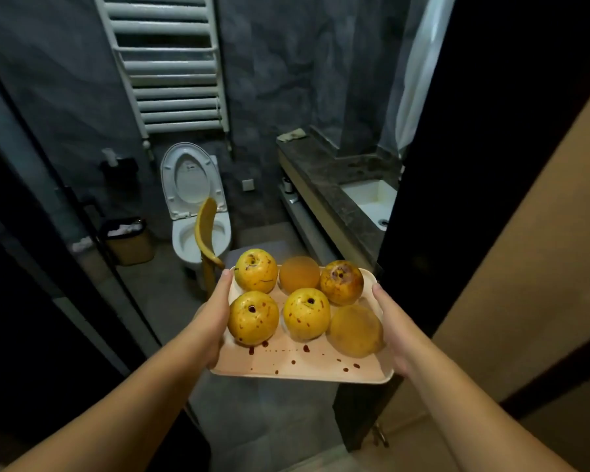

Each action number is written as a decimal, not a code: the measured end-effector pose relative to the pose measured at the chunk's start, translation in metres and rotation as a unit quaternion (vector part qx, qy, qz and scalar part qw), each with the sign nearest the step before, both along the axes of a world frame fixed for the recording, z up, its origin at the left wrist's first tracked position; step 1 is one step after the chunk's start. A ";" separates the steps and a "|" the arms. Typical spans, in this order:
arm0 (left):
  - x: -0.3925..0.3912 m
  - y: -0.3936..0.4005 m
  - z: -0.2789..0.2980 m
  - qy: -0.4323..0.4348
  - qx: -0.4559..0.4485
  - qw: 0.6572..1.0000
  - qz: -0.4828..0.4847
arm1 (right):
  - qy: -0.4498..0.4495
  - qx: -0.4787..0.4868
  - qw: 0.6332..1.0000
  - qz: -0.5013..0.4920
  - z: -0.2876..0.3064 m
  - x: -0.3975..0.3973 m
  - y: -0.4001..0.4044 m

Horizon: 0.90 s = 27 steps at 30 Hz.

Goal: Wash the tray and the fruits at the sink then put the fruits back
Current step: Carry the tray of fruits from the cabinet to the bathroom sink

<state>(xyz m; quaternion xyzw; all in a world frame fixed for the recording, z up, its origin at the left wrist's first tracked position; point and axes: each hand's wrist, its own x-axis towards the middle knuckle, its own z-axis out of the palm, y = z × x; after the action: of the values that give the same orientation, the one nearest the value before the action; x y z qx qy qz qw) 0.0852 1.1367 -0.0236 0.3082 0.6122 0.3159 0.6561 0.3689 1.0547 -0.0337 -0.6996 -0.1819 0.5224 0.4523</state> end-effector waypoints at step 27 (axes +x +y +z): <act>0.070 0.391 -0.008 -0.025 0.007 0.996 -0.085 | -0.024 -0.027 0.994 -0.103 -0.006 0.048 0.342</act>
<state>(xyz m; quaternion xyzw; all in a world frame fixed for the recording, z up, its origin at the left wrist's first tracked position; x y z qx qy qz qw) 0.1552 1.5275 -0.0319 0.3557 0.5649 0.2711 0.6934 0.4174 1.3968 -0.0397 -0.7391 -0.1054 0.4604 0.4803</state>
